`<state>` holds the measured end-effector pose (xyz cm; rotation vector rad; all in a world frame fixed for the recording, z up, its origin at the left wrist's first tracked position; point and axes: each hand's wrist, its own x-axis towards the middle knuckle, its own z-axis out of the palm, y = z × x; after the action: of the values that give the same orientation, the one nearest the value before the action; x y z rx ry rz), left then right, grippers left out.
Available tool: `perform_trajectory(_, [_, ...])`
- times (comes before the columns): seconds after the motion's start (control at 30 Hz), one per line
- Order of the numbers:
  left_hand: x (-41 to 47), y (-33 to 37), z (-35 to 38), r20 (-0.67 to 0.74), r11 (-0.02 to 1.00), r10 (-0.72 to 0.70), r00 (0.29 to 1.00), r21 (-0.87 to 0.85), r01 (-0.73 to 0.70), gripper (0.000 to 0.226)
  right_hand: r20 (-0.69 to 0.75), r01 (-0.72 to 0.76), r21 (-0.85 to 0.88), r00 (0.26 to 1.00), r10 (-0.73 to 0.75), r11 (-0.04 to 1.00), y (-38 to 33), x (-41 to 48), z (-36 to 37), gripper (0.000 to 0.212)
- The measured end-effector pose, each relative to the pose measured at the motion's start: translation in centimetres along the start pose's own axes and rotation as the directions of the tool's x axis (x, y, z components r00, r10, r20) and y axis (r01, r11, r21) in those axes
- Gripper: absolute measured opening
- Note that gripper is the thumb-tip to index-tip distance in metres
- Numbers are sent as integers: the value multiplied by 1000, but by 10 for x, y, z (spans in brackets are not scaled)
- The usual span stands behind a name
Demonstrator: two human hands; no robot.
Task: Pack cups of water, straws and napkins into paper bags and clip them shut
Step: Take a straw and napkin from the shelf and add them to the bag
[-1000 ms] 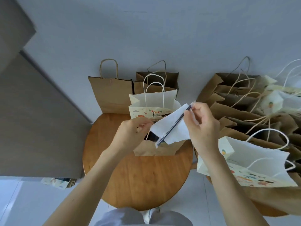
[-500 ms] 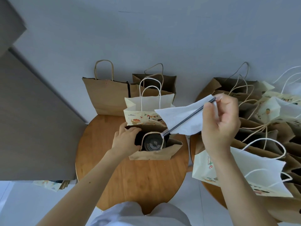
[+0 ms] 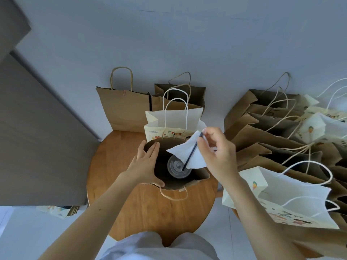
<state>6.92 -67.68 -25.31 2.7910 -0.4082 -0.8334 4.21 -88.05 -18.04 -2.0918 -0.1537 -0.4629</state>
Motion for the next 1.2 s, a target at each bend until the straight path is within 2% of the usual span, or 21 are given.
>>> perform_trajectory(0.17, [-1,0,-4,-37,995,8,999,-100,-12,126,129,-21,-60,991,29,998,6,-7,18,31])
perform_trajectory(0.3, [0,0,-7,-68,988,13,998,-154,-23,120,220,-44,-114,973,69,993,9,-6,32,22])
perform_trajectory(0.43, [-2,-2,-7,-119,982,3,993,-188,-26,114,453,-206,-199,847,276,958,11,-5,40,39])
perform_trajectory(0.6, [-2,-7,-8,-106,983,-6,994,-185,-14,107,428,-209,-283,846,318,936,13,-10,41,40])
perform_trajectory(0.7, [-3,-7,-11,-118,982,12,993,-188,-34,95,439,-222,-292,833,337,930,12,-12,39,39])
perform_trajectory(0.83, [-14,-6,-19,-188,984,48,981,-159,-79,73,435,-196,-284,846,308,939,6,-14,38,36])
perform_trajectory(0.93, [-30,-10,-25,-273,973,47,961,-205,-106,59,415,-167,-231,874,252,958,-3,-13,36,32])
perform_trajectory(1.07, [-62,-13,-45,-451,945,-12,892,-298,-138,39,440,-78,-166,886,145,983,-21,0,40,28])
perform_trajectory(1.2, [-106,-25,-58,-592,937,-55,804,-308,-162,29,479,-13,-77,877,48,997,-49,2,60,21])
